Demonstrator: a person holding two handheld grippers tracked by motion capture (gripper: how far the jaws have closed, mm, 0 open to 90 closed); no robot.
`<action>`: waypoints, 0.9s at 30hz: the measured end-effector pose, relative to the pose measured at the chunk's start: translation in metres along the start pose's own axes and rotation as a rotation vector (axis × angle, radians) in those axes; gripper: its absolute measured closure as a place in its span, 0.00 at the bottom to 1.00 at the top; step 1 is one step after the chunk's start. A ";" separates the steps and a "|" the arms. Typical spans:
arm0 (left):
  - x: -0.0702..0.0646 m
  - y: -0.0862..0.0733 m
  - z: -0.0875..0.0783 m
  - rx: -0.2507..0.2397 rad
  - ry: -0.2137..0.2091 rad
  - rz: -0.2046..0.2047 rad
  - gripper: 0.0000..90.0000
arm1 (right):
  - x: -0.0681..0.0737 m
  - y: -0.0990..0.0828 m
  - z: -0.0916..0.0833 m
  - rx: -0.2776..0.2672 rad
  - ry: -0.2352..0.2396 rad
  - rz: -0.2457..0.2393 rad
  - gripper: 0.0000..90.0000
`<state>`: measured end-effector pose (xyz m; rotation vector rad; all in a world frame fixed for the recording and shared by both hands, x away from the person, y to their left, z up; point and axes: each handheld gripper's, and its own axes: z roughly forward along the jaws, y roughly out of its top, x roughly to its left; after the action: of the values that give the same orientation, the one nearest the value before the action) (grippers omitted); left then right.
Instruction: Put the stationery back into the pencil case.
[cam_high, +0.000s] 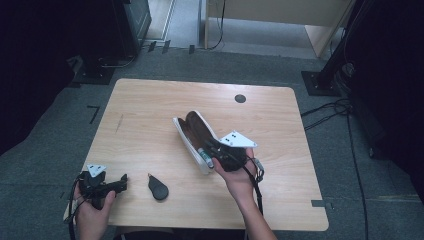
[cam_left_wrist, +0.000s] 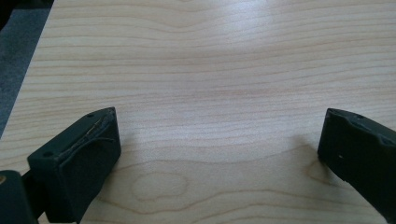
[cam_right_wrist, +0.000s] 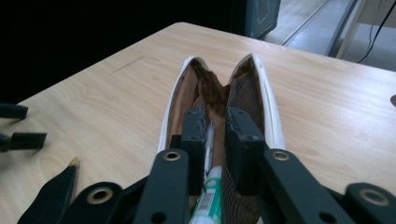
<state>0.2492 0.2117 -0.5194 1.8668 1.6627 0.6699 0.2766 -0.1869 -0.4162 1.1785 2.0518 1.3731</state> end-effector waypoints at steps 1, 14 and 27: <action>0.000 0.000 0.000 0.000 0.000 0.000 0.00 | 0.001 -0.003 -0.002 0.005 0.001 -0.003 0.91; 0.000 0.000 0.000 0.001 0.000 0.001 0.00 | 0.003 -0.050 0.006 0.152 -0.023 0.001 1.00; 0.000 0.000 0.000 0.001 0.000 0.001 0.00 | 0.017 -0.033 -0.020 -0.027 -0.026 0.030 0.95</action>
<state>0.2492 0.2117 -0.5194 1.8683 1.6623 0.6699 0.2387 -0.1894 -0.4344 1.2140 1.9993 1.3881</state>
